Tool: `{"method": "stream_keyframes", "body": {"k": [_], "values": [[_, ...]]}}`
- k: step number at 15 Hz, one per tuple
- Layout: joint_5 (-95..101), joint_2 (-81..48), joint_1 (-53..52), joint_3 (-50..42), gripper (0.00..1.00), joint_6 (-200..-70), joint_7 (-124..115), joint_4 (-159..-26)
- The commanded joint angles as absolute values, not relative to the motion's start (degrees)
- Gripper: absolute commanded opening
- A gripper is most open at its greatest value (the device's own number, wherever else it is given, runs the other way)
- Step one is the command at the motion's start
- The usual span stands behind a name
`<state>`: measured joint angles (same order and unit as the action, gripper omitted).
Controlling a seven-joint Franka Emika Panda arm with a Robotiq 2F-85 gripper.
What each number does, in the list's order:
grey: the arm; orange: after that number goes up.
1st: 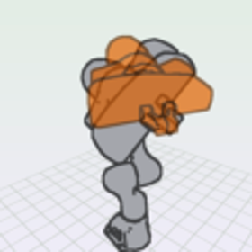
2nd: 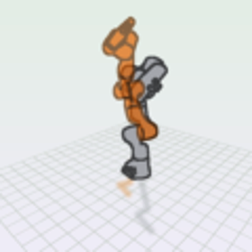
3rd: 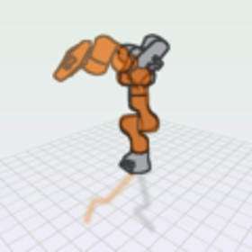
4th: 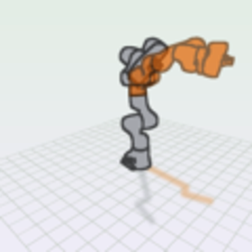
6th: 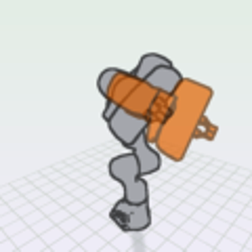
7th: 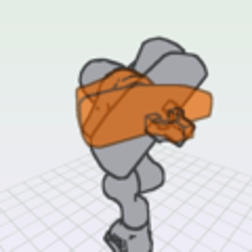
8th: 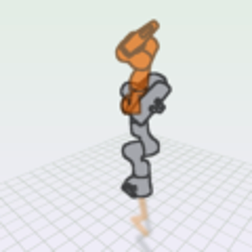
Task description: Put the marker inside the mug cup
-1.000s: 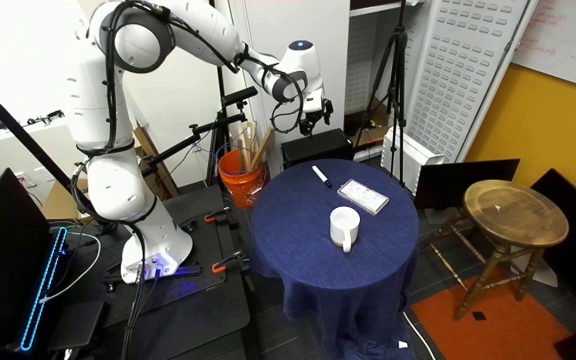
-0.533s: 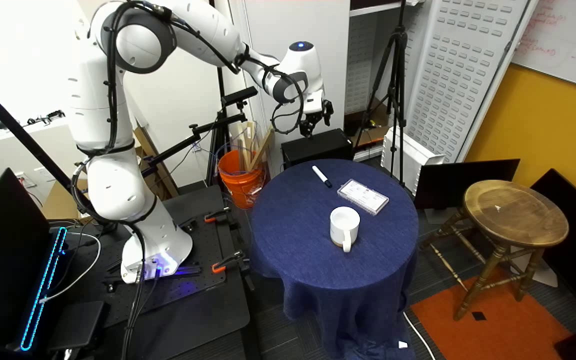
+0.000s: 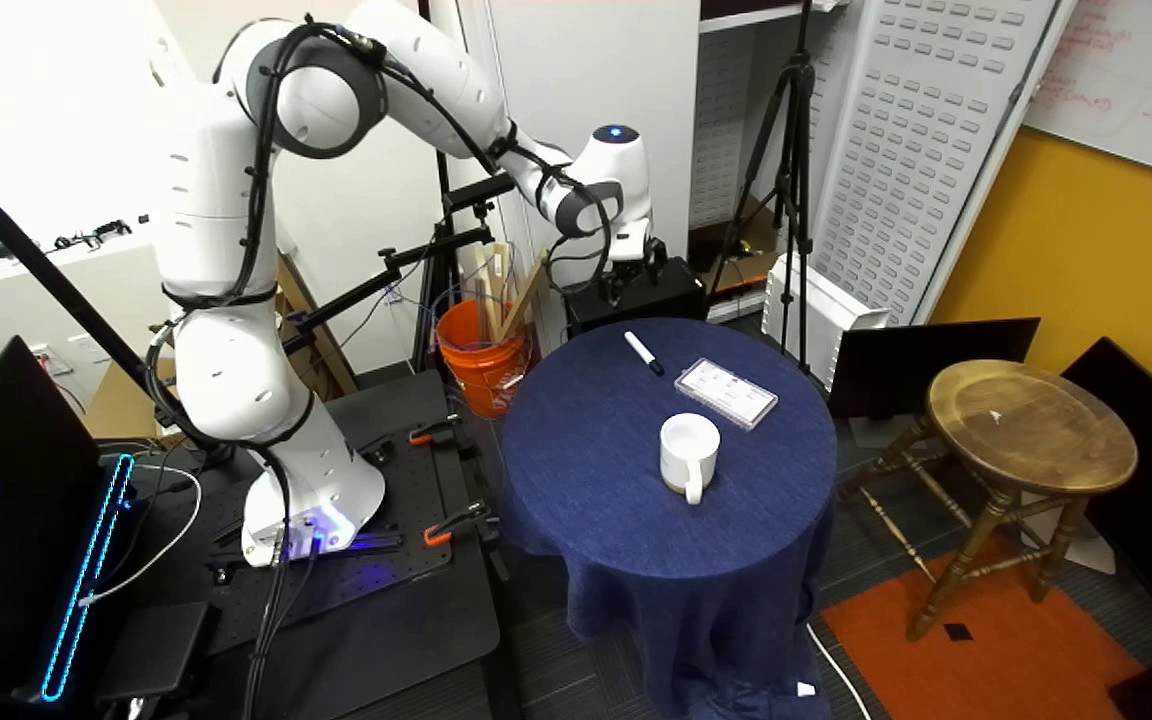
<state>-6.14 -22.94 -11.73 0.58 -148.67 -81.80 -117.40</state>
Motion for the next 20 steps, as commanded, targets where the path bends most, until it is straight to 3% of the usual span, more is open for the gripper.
{"method": "stream_keyframes", "body": {"k": [1,20], "values": [[-6.2,-26.0,-12.7,-0.4,1.0,-150.8,-85.3,-116.3],[-12.2,-38.6,-11.3,0.1,1.0,-153.0,-84.7,-108.4]]}}
